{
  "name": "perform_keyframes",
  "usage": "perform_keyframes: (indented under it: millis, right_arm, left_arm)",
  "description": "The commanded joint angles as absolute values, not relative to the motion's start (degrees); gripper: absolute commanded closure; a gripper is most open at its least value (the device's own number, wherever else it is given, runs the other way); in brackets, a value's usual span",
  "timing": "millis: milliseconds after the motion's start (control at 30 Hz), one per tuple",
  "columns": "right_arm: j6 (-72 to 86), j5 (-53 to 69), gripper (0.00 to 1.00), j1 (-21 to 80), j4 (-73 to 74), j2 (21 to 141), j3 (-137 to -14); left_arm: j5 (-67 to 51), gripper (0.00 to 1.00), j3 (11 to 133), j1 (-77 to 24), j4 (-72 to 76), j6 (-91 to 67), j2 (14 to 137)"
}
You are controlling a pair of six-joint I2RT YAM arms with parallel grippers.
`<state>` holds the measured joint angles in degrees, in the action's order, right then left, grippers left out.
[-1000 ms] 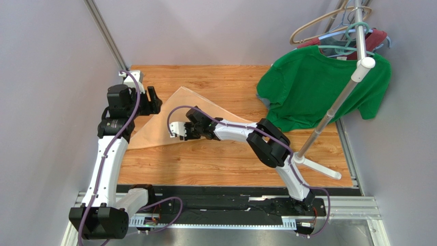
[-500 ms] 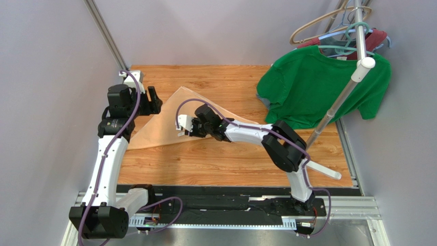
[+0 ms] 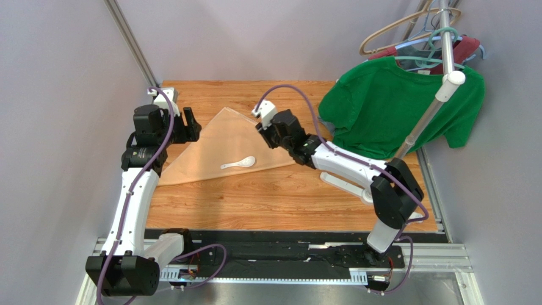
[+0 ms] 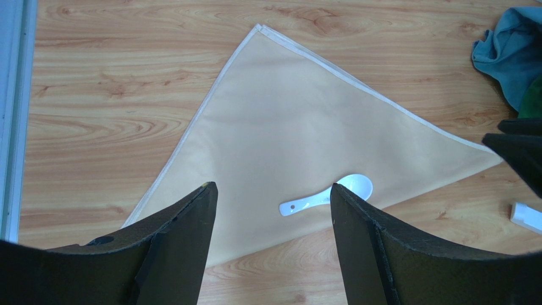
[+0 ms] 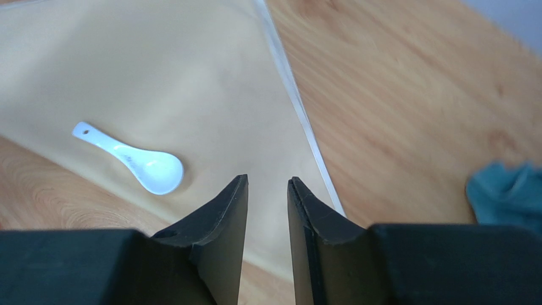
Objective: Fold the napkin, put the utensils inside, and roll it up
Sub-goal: Place the utensil onto the napkin, then fold the napkin
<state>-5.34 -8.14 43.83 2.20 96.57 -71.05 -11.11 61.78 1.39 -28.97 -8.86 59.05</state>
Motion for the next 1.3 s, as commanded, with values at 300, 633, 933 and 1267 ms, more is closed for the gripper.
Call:
perform_keyframes:
  millis: [300, 633, 933, 1267]
  right_arm:
    - [37.07, -21.69, 0.66, 31.03, 4.66, 87.71, -53.71]
    - [50.79, -25.13, 0.62, 25.76, 2.99, 89.12, -47.99]
    - [53.52, -19.08, 0.6, 23.82, 0.62, 91.85, -47.38]
    - [56.78, -15.47, 0.56, 23.99, 0.53, 94.48, -46.67]
  left_arm:
    - [-13.27, 0.25, 62.84, 1.76, -27.42, -10.19, 58.62]
    - [-13.71, 0.26, 62.58, 1.67, -27.16, -10.28, 58.54]
    - [-14.33, 0.26, 62.67, 1.67, -27.07, -10.46, 58.54]
    - [-14.85, 0.26, 62.67, 1.67, -27.16, -10.72, 58.71]
